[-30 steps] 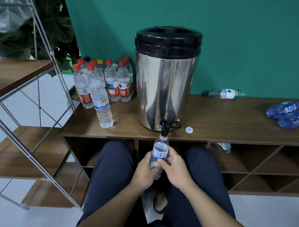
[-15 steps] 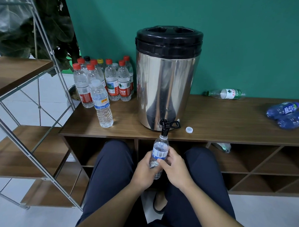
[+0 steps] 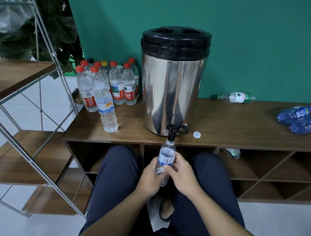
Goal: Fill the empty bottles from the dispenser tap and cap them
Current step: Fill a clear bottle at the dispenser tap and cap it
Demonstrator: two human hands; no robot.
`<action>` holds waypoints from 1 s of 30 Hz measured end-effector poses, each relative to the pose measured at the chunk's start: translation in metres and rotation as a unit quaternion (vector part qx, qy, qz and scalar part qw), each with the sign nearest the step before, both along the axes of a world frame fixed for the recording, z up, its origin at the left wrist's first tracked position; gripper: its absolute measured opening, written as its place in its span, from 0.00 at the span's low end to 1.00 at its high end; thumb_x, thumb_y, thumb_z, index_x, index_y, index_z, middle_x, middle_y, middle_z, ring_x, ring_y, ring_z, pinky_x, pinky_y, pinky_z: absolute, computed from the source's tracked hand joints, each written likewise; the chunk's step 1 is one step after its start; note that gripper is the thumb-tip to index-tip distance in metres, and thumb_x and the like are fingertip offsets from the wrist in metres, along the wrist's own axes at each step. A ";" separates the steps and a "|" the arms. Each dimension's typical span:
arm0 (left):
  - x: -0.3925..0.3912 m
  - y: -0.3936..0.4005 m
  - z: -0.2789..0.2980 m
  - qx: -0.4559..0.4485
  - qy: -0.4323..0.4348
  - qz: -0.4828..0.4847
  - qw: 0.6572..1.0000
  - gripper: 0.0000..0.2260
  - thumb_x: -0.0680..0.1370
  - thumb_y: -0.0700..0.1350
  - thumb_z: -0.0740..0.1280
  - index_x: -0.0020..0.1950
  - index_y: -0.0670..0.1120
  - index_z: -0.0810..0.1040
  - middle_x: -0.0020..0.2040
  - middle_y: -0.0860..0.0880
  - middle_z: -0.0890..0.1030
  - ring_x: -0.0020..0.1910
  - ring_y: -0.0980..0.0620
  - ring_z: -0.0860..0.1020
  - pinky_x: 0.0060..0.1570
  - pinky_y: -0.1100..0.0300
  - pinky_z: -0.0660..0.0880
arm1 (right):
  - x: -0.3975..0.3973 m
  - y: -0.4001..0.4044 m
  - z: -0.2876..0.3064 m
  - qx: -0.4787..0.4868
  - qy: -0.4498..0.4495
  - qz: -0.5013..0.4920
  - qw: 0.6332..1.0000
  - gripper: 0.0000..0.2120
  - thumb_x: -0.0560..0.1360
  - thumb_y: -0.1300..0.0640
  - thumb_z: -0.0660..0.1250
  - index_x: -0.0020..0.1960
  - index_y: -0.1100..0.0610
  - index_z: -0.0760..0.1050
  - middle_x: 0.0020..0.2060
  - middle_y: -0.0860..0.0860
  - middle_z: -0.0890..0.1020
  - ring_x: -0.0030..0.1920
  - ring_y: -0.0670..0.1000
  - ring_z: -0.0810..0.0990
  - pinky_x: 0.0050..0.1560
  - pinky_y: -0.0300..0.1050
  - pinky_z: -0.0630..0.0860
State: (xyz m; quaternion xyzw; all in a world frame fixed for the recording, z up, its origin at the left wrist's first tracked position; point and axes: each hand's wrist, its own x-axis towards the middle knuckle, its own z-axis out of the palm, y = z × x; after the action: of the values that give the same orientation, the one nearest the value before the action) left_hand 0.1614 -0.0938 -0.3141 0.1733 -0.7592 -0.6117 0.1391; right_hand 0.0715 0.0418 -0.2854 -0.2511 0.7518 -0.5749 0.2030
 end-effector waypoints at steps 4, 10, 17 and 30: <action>0.000 -0.001 0.000 0.001 -0.001 -0.001 1.000 0.20 0.83 0.43 0.76 0.73 0.55 0.79 0.62 0.55 0.88 0.61 0.55 0.86 0.67 0.47 0.82 | 0.000 0.000 0.000 0.002 -0.001 0.001 1.000 0.27 0.82 0.65 0.74 0.77 0.47 0.75 0.63 0.43 0.89 0.64 0.46 0.87 0.70 0.54 0.83; 0.000 -0.001 0.000 0.008 -0.001 0.000 1.000 0.19 0.83 0.45 0.76 0.73 0.56 0.79 0.61 0.55 0.88 0.61 0.54 0.87 0.66 0.45 0.83 | 0.000 0.000 0.000 0.003 0.010 -0.002 1.000 0.27 0.82 0.65 0.75 0.77 0.47 0.76 0.62 0.42 0.89 0.64 0.45 0.87 0.70 0.54 0.82; 0.000 -0.001 0.000 0.009 0.000 0.000 1.000 0.19 0.83 0.43 0.76 0.72 0.55 0.79 0.61 0.54 0.88 0.60 0.54 0.87 0.66 0.46 0.83 | 0.000 0.000 0.000 0.006 0.012 -0.003 1.000 0.27 0.82 0.65 0.75 0.78 0.48 0.76 0.62 0.42 0.88 0.64 0.44 0.87 0.71 0.53 0.82; -0.001 -0.001 -0.002 0.001 0.000 0.005 1.000 0.20 0.81 0.45 0.77 0.72 0.56 0.79 0.62 0.55 0.88 0.61 0.54 0.87 0.66 0.46 0.82 | 0.001 -0.001 0.001 0.001 0.008 -0.003 1.000 0.27 0.82 0.66 0.74 0.77 0.48 0.76 0.63 0.42 0.88 0.64 0.45 0.87 0.70 0.53 0.82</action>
State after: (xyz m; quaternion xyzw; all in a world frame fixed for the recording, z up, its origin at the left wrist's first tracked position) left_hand 0.1604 -0.0946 -0.3160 0.1772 -0.7578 -0.6116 0.1421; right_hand 0.0724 0.0412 -0.2839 -0.2535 0.7545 -0.5728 0.1956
